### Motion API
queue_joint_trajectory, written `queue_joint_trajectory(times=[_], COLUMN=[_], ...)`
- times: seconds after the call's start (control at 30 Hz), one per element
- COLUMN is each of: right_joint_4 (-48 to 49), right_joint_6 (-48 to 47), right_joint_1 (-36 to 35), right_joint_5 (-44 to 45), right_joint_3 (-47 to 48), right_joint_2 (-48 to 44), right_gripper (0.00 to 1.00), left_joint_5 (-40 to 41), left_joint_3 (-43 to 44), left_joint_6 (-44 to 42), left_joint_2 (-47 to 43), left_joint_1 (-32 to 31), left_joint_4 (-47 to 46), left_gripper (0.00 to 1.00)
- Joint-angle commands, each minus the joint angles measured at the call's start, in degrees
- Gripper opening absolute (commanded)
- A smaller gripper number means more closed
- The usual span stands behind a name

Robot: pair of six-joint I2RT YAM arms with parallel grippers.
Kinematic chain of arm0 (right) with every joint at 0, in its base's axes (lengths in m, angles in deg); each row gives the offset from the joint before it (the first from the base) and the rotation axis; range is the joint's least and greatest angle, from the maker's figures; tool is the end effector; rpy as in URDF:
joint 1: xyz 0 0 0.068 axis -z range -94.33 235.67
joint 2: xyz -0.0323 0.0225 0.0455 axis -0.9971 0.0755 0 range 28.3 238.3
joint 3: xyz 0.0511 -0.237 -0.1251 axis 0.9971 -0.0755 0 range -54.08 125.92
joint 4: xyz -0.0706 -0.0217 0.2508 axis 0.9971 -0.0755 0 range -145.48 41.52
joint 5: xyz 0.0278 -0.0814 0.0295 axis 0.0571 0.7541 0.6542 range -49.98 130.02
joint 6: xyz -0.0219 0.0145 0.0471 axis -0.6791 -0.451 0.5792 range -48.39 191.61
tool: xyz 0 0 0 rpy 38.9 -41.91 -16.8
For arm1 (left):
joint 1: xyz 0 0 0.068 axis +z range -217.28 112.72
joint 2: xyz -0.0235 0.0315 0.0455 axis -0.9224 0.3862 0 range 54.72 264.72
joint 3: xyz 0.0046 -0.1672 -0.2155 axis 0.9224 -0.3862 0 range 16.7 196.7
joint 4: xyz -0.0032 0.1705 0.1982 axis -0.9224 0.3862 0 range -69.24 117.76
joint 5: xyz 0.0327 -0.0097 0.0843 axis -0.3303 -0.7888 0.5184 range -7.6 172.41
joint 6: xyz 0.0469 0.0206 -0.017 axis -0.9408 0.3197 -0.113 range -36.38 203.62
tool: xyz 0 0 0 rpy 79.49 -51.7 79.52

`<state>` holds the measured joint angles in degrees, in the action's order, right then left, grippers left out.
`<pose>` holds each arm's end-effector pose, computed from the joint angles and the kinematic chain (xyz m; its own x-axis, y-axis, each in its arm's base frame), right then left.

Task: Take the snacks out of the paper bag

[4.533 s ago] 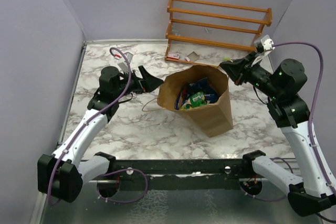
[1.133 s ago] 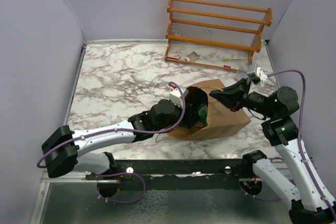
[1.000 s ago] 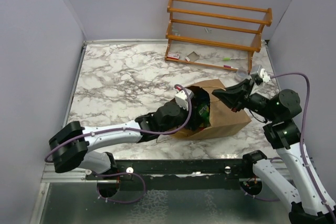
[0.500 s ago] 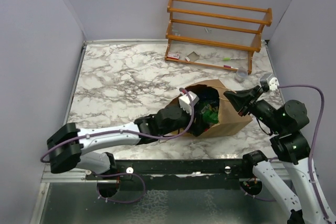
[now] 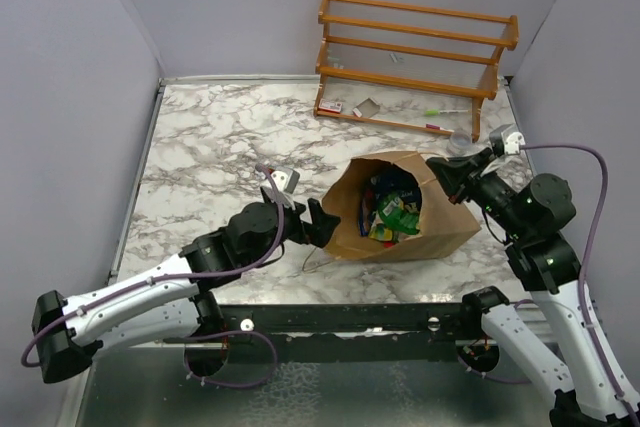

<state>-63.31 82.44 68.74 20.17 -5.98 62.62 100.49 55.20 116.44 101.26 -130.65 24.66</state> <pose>0.1239 0.0503 0.3770 -0.1297 0.1453 -0.9809 -0.5848 0.7876 0.1940 0.0972 -0.1693 0.3079 -0.4649 -0.2226 -0.8570 0.5495 0.6864 -0.4763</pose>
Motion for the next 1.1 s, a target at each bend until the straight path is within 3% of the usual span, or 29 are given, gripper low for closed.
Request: queue_joint_trajectory(times=[0.0,0.1,0.23,0.4,0.63,0.9,1.07], right_joint_4=[2.7,1.7,1.1,1.8,-2.9,-8.6,-11.2], right_joint_6=[-2.1,-3.1,-4.3,-4.9,-8.4,-14.4,-14.0], right_joint_1=[-0.1,-0.1,-0.1,-0.1,-0.1,-0.1,-0.1], right_joint_5=[3.2,4.4,4.9,4.6,6.9,6.8,-0.6], right_joint_3=[1.8,4.0,6.2,7.4,15.0,28.3,30.0], right_joint_2=[-1.1,0.5,3.1,5.2,12.6,24.4,25.6], right_gripper=[0.02,0.02,0.02,0.02,0.02,0.02,0.02], left_joint_5=[-6.6,-17.1,-24.5,-30.3,-31.4,-31.7,-30.5], left_joint_3=[-5.8,-11.9,-15.6,-16.4,-11.0,0.9,2.3], left_joint_6=[9.5,15.7,19.2,23.0,25.4,26.0,24.7], left_joint_2=[-0.5,1.5,7.5,15.4,25.3,42.4,44.2], left_joint_1=[9.2,15.0,15.8,15.7,13.0,6.6,6.1], left_joint_4=[1.2,-7.5,-18.9,-33.0,-40.9,-50.4,-50.0], left_gripper=[0.99,0.99,0.95,0.73,0.44,0.38,0.39])
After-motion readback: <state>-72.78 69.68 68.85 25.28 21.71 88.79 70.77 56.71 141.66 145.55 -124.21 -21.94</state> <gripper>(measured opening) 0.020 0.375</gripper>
